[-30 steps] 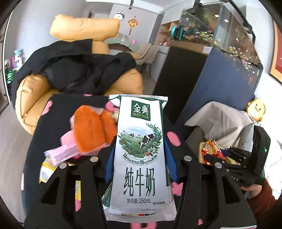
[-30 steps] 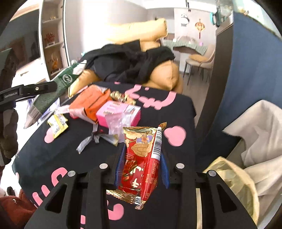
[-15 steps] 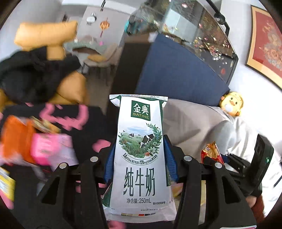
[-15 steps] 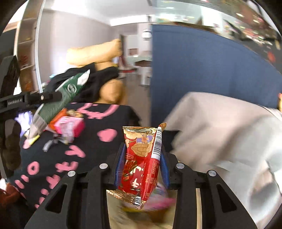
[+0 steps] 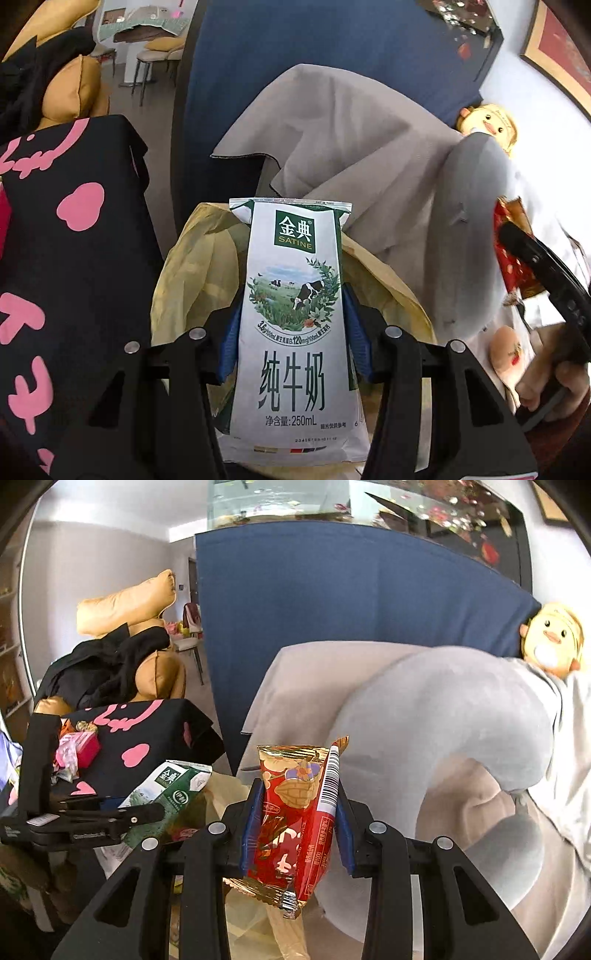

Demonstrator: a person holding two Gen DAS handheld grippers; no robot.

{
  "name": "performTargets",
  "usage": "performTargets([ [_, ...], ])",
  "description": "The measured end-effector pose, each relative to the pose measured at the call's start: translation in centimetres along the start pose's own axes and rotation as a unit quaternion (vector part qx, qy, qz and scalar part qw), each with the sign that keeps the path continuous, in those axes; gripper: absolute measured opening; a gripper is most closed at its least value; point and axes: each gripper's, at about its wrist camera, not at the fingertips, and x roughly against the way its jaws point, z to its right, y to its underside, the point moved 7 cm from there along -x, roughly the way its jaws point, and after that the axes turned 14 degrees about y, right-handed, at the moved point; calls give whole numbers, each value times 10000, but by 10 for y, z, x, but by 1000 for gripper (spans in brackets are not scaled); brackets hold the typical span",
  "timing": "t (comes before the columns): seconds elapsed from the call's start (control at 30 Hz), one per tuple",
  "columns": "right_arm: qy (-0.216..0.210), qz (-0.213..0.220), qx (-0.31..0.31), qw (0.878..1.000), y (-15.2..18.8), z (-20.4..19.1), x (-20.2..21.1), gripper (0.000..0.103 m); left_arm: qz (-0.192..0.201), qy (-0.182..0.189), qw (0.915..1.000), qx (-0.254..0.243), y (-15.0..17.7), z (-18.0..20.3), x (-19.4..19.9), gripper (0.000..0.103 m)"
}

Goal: Collect trash
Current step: 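Carry the milk carton and red packet to the yellow bag with both tools, then release the milk carton and red packet into the yellow bag with both tools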

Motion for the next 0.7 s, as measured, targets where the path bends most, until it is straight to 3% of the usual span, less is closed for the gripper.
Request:
performTargets([
  [0.13,-109,-38,-65,9999,3,-3,-8,34,20,80,9999,68,4,4,-13,47],
  [0.23,-220,-58,-70,9997,6,-9,-10,34,-206,408,9986,282,13,-1,-12,54],
  [0.37,-460,-103,-76,9989,9,-26,-11,34,-149,320,9991,218,13,-10,9,63],
  [0.53,-1060,-287,147,9938,15,-81,-17,34,93,-88,9998,-137,0,-22,48,63],
  [0.7,-1691,-713,635,9810,39,-151,-37,34,122,-174,9997,-135,2,-37,74,64],
])
